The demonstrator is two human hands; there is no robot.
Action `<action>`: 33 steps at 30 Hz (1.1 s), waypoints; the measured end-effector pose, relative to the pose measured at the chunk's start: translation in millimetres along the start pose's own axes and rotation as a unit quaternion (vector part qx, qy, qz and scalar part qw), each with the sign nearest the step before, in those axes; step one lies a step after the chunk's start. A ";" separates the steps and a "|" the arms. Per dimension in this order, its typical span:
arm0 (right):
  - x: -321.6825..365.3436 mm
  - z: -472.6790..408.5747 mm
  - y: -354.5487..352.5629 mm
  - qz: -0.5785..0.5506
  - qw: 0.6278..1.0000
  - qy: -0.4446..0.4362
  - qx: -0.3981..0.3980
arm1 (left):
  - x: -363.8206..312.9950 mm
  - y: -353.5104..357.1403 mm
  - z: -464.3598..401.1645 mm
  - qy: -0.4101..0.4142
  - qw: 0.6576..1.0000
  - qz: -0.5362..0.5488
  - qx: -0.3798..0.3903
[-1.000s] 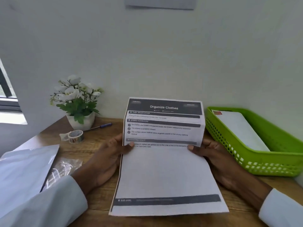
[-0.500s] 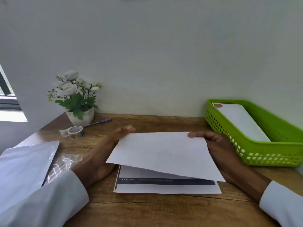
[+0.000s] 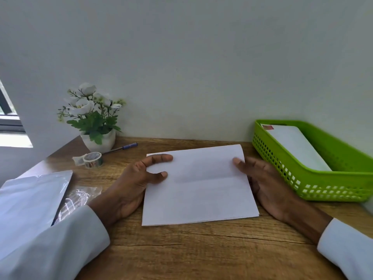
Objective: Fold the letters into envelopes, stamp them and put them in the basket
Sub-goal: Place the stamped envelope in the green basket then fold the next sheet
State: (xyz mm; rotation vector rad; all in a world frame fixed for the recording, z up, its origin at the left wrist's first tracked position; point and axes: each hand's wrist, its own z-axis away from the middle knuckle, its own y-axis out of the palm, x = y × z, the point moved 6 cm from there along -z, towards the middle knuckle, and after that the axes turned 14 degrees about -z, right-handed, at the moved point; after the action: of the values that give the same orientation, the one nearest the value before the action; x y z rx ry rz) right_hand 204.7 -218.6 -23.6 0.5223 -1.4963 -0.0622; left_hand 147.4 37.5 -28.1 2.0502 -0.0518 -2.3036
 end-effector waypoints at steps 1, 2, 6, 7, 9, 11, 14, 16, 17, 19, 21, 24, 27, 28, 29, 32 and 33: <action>-1.9 1.3 1.2 0.006 1.000 0.007 0.009 | -0.7 0.2 0.4 0.008 1.000 0.004 0.004; -3.6 2.3 1.6 0.011 1.000 0.013 0.013 | -1.8 0.8 1.4 0.018 1.000 0.008 0.007; -4.0 2.8 0.2 0.006 1.000 0.011 -0.005 | -2.9 -0.3 2.6 0.040 0.999 0.019 0.001; -2.5 2.8 0.0 -0.001 1.000 0.007 -0.009 | -2.3 0.6 2.5 0.036 0.999 0.028 0.004; -1.4 2.9 -0.2 -0.017 1.000 0.004 -0.015 | -1.1 3.7 3.8 0.020 0.999 0.033 0.008; -2.2 4.0 1.8 -0.029 0.999 0.008 -0.012 | -2.1 9.2 7.6 0.003 1.000 0.019 0.019; -6.4 7.5 9.8 -0.050 0.998 0.033 0.017 | -3.4 13.3 12.2 -0.020 0.999 0.020 0.022; -7.8 8.4 13.5 -0.062 0.996 0.050 0.031 | -3.2 11.2 12.2 -0.021 0.999 0.044 0.014; -8.1 7.7 13.4 -0.066 0.996 0.057 0.035 | -3.3 10.3 11.7 -0.020 0.998 0.052 0.008; -6.9 5.5 11.0 -0.078 0.994 0.066 0.035 | -3.9 10.0 11.2 -0.015 0.998 0.063 -0.001; -4.4 3.0 6.7 -0.087 0.994 0.066 0.024 | -3.9 10.2 10.5 -0.012 0.997 0.070 -0.005; 0.3 0.4 0.2 -0.084 0.995 0.053 0.001 | -5.0 9.1 8.2 0.002 0.999 0.034 -0.004; 4.0 -0.4 -3.3 -0.033 0.999 0.038 -0.013 | -7.5 6.5 5.7 0.004 1.000 0.007 -0.009; 5.4 -0.6 -3.8 -0.014 0.999 0.032 -0.015 | -8.2 4.9 5.5 0.002 1.000 0.012 -0.015; 6.7 -0.7 -3.9 0.000 0.999 0.028 -0.016 | -8.7 2.1 5.1 0.000 0.999 0.024 -0.028; 10.6 0.8 -2.8 0.027 0.999 0.019 -0.008 | -10.8 -5.8 4.9 0.004 0.997 0.051 -0.052; 12.2 1.5 -2.4 0.037 0.999 0.014 -0.006 | -11.1 -6.8 4.4 0.008 0.997 0.047 -0.053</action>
State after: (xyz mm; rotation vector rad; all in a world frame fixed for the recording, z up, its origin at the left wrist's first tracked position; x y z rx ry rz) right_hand 205.1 -225.5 -13.1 0.4555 -1.4860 -0.0060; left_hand 144.2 44.9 -17.1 1.9720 -0.0223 -2.1847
